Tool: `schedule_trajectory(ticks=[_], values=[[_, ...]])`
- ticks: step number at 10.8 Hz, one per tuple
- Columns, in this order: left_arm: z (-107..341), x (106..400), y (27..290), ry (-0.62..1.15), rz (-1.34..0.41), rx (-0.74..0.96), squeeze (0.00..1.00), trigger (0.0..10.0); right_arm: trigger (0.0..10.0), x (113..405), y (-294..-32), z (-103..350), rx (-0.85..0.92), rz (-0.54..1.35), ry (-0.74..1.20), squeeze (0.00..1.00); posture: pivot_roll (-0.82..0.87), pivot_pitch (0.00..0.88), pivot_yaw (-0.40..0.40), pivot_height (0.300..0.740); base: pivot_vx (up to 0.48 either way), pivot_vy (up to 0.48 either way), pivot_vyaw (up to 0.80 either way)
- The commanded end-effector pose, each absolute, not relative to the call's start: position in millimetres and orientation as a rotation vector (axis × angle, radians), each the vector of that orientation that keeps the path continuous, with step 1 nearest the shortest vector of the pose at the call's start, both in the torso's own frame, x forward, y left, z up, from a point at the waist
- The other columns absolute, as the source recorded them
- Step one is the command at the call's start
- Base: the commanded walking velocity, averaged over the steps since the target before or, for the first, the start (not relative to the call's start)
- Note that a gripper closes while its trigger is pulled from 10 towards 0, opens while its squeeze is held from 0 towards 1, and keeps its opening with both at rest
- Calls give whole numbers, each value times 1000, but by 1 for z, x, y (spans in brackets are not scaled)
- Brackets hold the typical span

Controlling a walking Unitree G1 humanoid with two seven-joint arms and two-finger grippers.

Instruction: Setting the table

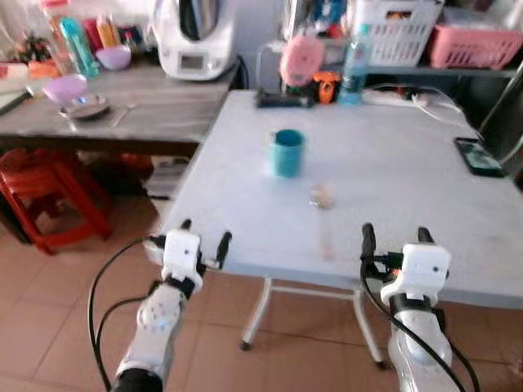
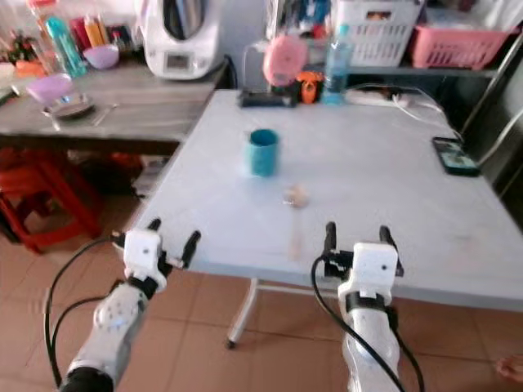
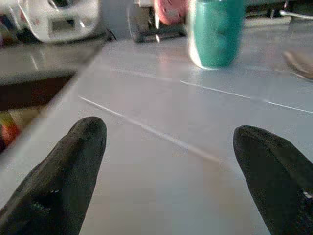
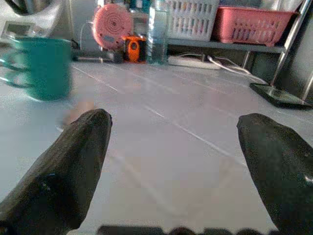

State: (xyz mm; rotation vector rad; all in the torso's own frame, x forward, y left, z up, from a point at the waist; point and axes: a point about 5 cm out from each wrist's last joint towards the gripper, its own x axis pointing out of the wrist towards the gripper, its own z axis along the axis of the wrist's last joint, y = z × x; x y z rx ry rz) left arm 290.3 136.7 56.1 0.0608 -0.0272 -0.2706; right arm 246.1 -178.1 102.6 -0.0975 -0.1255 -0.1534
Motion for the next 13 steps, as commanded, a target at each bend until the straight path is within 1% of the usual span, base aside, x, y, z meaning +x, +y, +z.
schedule_trajectory(ticks=[1, 4, 5, 6, 9, 10, 13], values=[[58, 292, 132, -29, -282, 69, 0, 10000, 10000, 246, -181, 104, -96, -167, -125, 0, -102, 0, 40, 740, 0, 0, 0], [59, 291, 132, -45, -318, 58, 0, 10000, 10000, 249, -181, 105, -95, -162, -126, 0, -100, 0, 38, 740, 0, 0, 0], [63, 287, 131, -84, -390, 33, 0, 10000, 10000, 253, -179, 108, -101, -146, -133, 0, -99, 0, 38, 740, 0, 0, 0], [64, 285, 133, -88, -418, 43, 0, 10000, 10000, 259, -178, 113, -99, -128, -149, 0, -99, 0, 39, 740, 0, 0, 0], [64, 281, 142, -90, -458, 51, 0, 10000, 10000, 266, -176, 116, -73, -123, -151, 0, -88, 0, 35, 740, 0, 0, 708], [67, 276, 140, -105, -522, 44, 0, 10000, 10000, 267, -174, 116, -77, -118, -150, 0, -85, 3, 32, 740, 0, 0, 500], [67, 268, 135, -93, -700, 39, 0, 10000, 10000, 280, -175, 112, -29, -127, -80, 0, -86, 19, 33, 740, 0, 0, 0]])
